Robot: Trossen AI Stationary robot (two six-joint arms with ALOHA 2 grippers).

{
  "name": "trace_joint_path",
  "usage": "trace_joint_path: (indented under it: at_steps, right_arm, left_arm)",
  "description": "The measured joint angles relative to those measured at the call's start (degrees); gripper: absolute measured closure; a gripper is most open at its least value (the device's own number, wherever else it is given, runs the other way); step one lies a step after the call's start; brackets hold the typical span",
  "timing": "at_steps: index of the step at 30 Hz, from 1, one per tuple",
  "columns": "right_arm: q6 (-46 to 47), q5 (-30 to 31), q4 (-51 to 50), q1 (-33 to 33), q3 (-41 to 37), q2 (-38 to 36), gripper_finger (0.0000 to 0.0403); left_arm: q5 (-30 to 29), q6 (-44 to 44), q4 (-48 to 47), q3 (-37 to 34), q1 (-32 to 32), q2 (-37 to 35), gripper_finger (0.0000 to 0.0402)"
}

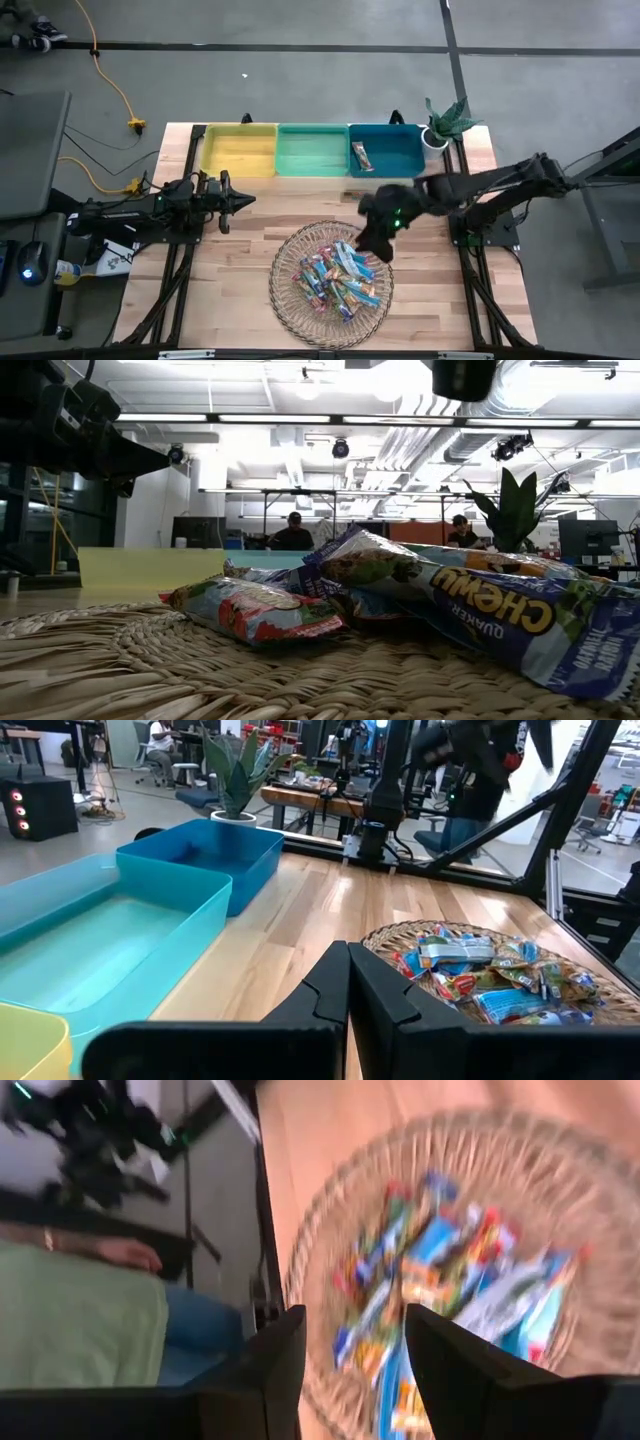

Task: Pick and place Granola Bars by type
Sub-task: Put the orange granola bar into the blue bin

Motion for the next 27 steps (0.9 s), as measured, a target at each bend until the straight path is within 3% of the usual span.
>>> trace_joint_path:
  at_steps: [6, 11, 15, 23, 27]
  right_arm:
    - [3.4, 0.2, 0.2, 4.8, 0.0, 5.5, 0.0245]
    - [4.8, 9.0, -2.1, 7.9, 0.0, 9.7, 0.0246]
    - [12.8, 16.0, -4.5, 8.5, 0.0, 12.4, 0.0245]
    - [20.7, 22.3, -4.4, 8.9, 0.0, 16.4, 0.0244]
    - [21.1, 22.6, -4.0, 8.8, 0.0, 17.5, 0.0244]
  left_arm:
    - [0.0, 0.0, 0.0, 0.0, 0.0, 0.0, 0.0401]
    - [0.0, 0.0, 0.0, 0.0, 0.0, 0.0, 0.0401]
    - [0.0, 0.0, 0.0, 0.0, 0.0, 0.0, 0.0401]
    - [0.0, 0.0, 0.0, 0.0, 0.0, 0.0, 0.0401]
    - [0.0, 0.0, 0.0, 0.0, 0.0, 0.0, 0.0401]
